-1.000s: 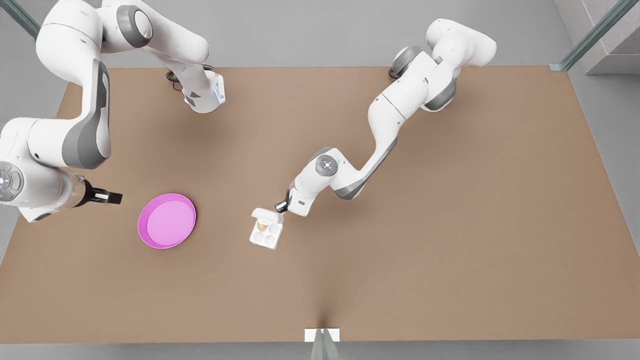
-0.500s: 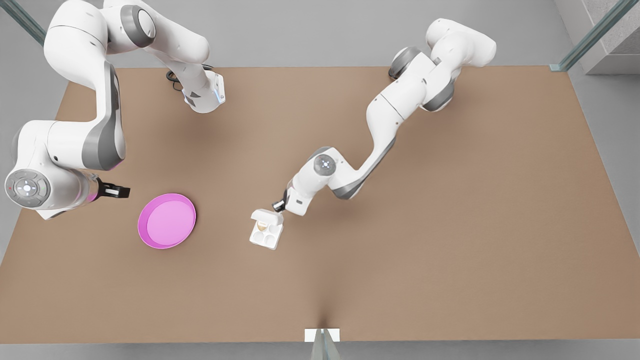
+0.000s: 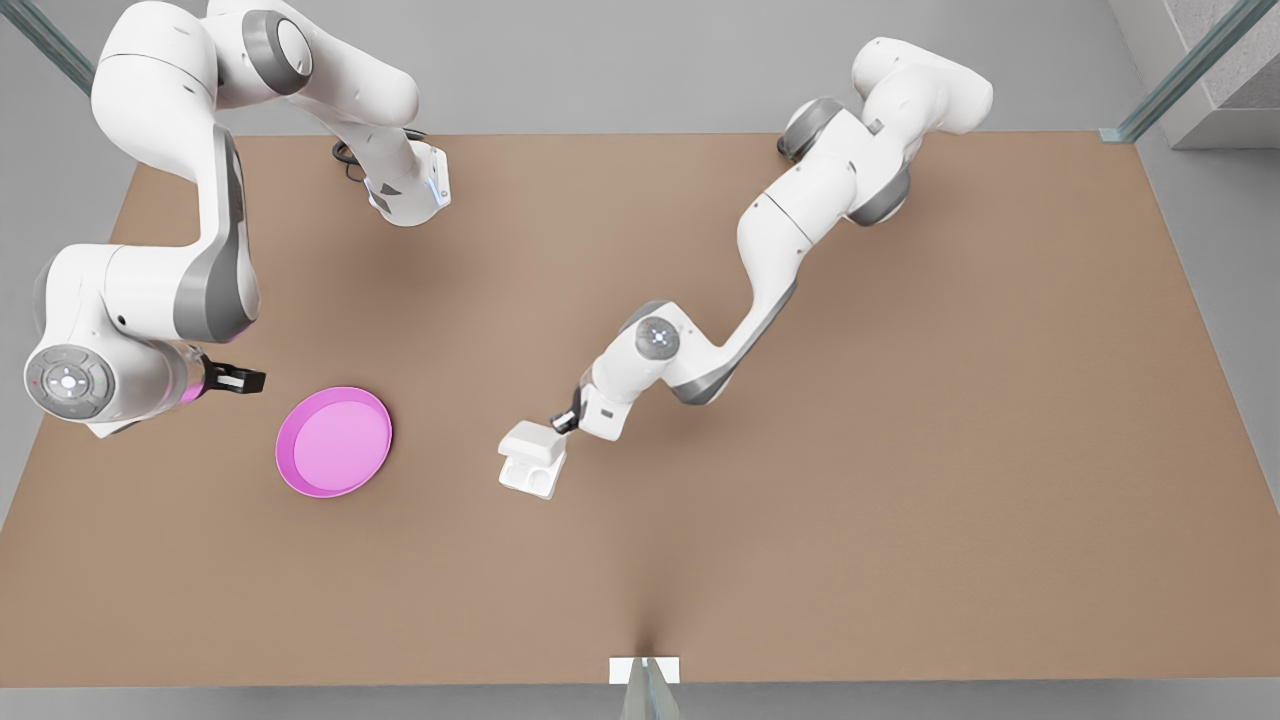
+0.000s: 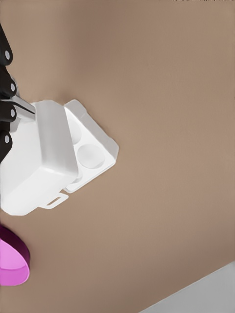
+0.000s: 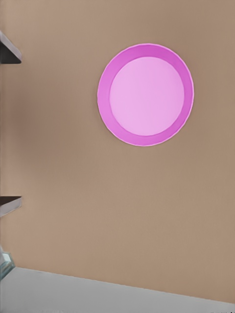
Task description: Pack egg into the box and close the box lid
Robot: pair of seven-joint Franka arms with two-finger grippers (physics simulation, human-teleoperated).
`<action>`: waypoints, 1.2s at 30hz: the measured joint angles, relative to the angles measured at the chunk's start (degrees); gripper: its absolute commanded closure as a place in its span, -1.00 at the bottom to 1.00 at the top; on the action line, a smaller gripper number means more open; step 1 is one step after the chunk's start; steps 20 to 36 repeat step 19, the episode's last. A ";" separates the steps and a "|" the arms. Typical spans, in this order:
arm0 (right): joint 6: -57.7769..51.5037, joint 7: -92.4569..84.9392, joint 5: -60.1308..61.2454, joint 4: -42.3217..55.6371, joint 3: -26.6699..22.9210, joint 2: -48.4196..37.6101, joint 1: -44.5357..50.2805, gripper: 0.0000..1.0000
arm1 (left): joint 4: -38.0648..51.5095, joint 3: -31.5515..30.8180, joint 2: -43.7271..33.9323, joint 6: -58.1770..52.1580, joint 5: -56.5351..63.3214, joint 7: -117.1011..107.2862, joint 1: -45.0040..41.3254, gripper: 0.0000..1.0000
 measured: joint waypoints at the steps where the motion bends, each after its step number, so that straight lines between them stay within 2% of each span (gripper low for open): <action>1: -0.08 0.03 -0.10 -0.10 0.00 0.01 0.09 -1.00 | 0.01 0.00 0.08 0.03 -0.01 -0.12 0.02 0.57; 5: -0.34 0.15 -0.30 -0.18 0.00 0.01 0.60 -1.00 | 0.55 -0.09 -1.52 -0.66 -0.31 -0.66 0.24 0.57; 6: -0.39 0.19 -0.32 -0.19 0.01 0.00 0.78 -1.00 | 1.02 -0.20 -5.55 -3.59 -1.97 -0.80 3.38 0.57; 7: -0.50 0.23 -0.34 -0.36 0.01 0.00 0.85 -1.00 | 3.40 -0.98 -10.54 -10.00 -4.78 -0.53 12.75 0.35; 8: -0.60 0.26 -0.35 -0.46 0.01 0.00 0.92 -1.00 | 6.62 -2.40 -13.44 -18.24 -5.98 1.50 25.24 -1.00; 9: -0.68 0.29 -0.36 -0.50 0.01 0.00 0.95 -1.00 | 8.22 -3.17 -15.50 -25.84 -3.10 4.59 31.97 -1.00; 10: -0.75 0.33 -0.41 -0.49 0.01 0.00 0.98 -1.00 | 8.94 -3.48 -18.96 -33.09 0.05 8.50 34.85 -1.00; 11: -0.81 0.36 -0.59 -0.45 0.00 0.00 1.05 -1.00 | 9.31 -3.65 -23.89 -39.74 3.07 12.60 36.21 -1.00; 12: -0.86 0.39 -0.96 -0.44 0.00 0.01 1.53 -1.00 | 8.29 -0.55 -31.41 -46.02 5.04 16.65 35.67 -1.00; 13: -0.90 0.41 -1.38 -0.38 0.00 0.01 2.15 -1.00 | -0.07 7.77 -41.85 -50.32 4.17 20.56 32.26 -1.00; 14: -0.94 0.44 -1.67 -0.28 0.00 0.03 3.35 -1.00 | -8.58 13.19 -48.62 -52.86 3.20 24.23 29.32 -1.00; 16: 0.14 0.49 -0.82 1.32 0.43 -0.16 8.31 -1.00 | -15.21 17.43 -53.38 -56.98 2.06 30.95 27.45 -1.00; 19: 4.55 0.58 5.10 2.12 0.50 -0.36 9.30 -1.00 | -17.23 18.72 -54.92 -61.40 1.47 39.67 27.29 -1.00; 36: 4.55 0.58 5.10 2.12 0.50 -0.36 9.30 -1.00 | -17.23 18.72 -54.92 -61.40 1.47 39.67 27.29 -1.00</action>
